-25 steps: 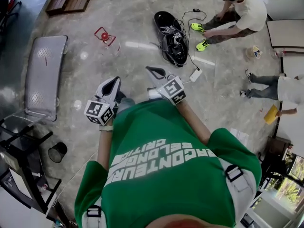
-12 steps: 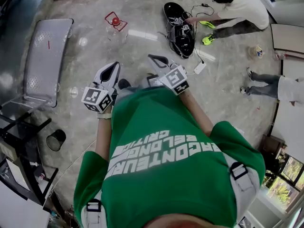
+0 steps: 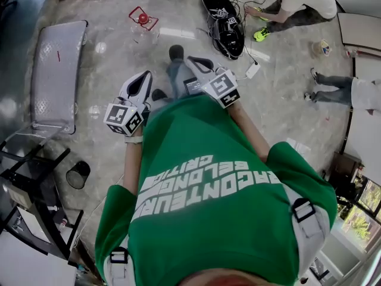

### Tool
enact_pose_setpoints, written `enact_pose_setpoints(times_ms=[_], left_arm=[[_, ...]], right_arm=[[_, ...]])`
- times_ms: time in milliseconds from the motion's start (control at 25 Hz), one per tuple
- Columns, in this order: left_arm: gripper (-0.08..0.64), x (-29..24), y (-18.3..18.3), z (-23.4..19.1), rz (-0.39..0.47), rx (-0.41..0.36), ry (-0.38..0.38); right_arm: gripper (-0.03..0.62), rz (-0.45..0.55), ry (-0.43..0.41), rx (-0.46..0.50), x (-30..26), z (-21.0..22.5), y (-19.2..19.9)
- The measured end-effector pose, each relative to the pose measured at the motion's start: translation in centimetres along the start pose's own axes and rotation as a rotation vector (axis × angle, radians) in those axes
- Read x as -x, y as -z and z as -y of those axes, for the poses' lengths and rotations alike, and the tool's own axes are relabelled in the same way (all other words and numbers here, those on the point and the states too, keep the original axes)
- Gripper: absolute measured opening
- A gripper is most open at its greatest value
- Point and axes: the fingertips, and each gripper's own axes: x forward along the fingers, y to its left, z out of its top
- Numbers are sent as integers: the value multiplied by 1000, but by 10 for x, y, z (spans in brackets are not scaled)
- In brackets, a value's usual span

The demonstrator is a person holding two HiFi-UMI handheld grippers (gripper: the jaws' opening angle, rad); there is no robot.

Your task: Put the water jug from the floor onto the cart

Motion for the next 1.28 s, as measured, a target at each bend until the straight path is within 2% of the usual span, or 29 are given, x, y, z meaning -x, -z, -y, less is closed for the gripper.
enact_pose_setpoints(times_ms=[160,400,840,1040,1280], left_arm=[[15,0,-10,-13,8,-12,0],[15,4,-21,-36,27,-16,-41],[15,-22,-30,-63,-3,-13,-79],[15,-51,-41,-88,-19,-8,-101],[15,-99,-63,-118,-43,-5,-122]], right_arm=[[-8,9,4,23,-10,3,-15],[-8,17,-25,36,-31,3,-25],[-8,31,-93,23,-79,28,-33],[-8,33,-122,12,-111,61,-40],[-6,33,-130,-13,-141,120,-50]])
